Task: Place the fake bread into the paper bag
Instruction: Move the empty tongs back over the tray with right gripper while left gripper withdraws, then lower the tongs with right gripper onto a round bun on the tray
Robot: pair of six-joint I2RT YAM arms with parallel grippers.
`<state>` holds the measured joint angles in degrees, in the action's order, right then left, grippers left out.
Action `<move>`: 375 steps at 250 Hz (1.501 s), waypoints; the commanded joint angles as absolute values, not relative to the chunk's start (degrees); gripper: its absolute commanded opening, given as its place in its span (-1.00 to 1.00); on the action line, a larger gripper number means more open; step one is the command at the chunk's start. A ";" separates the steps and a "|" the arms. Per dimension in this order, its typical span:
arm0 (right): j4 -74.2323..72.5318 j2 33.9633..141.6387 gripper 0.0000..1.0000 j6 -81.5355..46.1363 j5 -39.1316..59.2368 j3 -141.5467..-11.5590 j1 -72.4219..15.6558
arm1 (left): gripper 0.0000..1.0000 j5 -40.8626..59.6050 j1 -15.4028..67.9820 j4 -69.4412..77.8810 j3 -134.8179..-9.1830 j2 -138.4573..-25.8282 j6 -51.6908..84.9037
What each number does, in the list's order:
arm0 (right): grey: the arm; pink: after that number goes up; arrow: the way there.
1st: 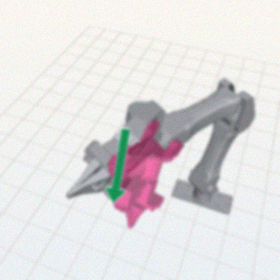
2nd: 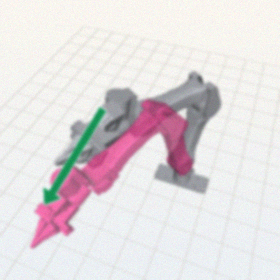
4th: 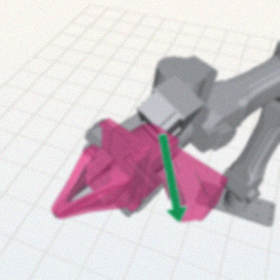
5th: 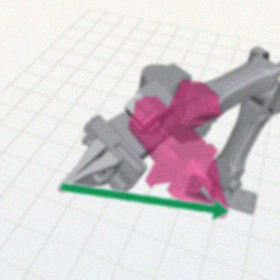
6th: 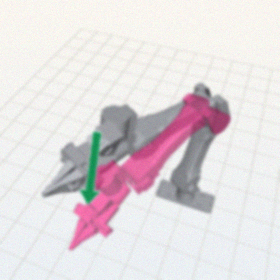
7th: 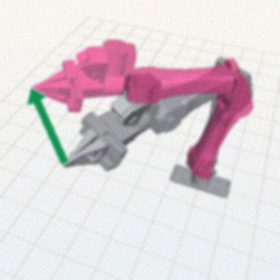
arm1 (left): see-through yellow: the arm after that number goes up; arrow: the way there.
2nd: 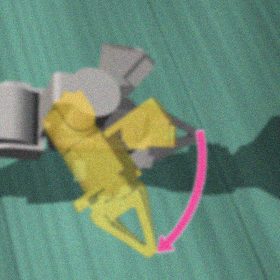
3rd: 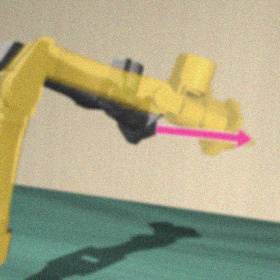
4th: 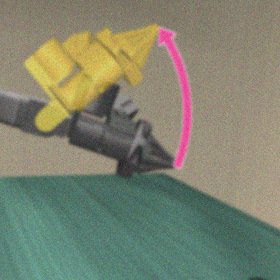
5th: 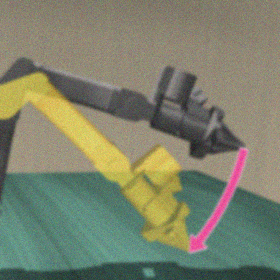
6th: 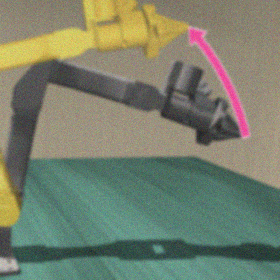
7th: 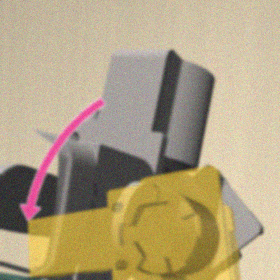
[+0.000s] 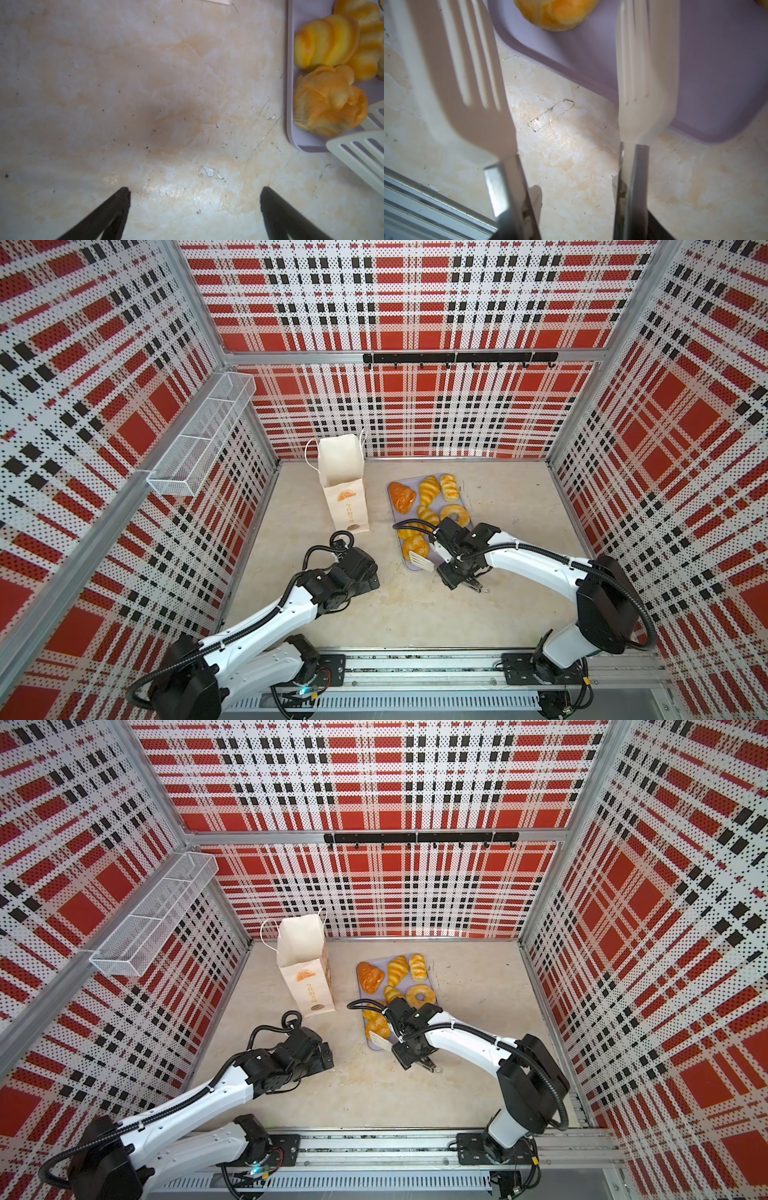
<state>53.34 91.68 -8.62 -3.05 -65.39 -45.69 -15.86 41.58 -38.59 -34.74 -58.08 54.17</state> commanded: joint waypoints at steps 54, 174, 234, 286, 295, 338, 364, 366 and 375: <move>53.23 95.73 0.21 -8.41 -4.26 -70.38 -46.34 | 0.99 -18.40 42.03 -39.81 -34.80 -57.04 55.05; 58.91 102.00 0.21 -6.59 -7.71 -76.41 -47.56 | 0.99 -18.46 42.08 -39.91 -35.42 -57.66 54.02; 61.08 104.23 0.21 -6.23 -8.40 -78.33 -47.62 | 0.99 -18.76 42.02 -40.01 -35.86 -57.83 53.68; 62.08 105.08 0.02 -5.23 -7.49 -79.19 -47.61 | 0.99 -18.79 42.08 -40.00 -36.39 -58.35 53.34; 62.26 105.01 -0.01 -5.10 -7.31 -79.03 -47.57 | 0.99 -18.81 42.04 -40.09 -36.47 -58.33 53.34; 62.55 103.20 -0.12 -4.83 -6.72 -77.33 -47.60 | 0.99 -19.20 42.07 -40.34 -36.83 -58.27 52.98; 63.20 101.97 -0.07 -4.75 -7.25 -76.08 -47.45 | 0.99 -19.08 42.02 -40.47 -36.83 -58.26 52.90; 63.19 101.87 -0.07 -4.72 -7.33 -76.00 -47.46 | 0.99 -19.12 42.08 -40.44 -36.83 -58.22 52.89; 63.51 101.40 -0.07 -4.78 -7.75 -75.59 -47.25 | 0.99 -19.06 42.02 -40.47 -36.83 -58.30 52.87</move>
<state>61.98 104.38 -5.56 -7.14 -76.86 -47.29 -17.28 41.82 -39.46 -35.20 -58.19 53.49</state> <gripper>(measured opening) 0.467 0.994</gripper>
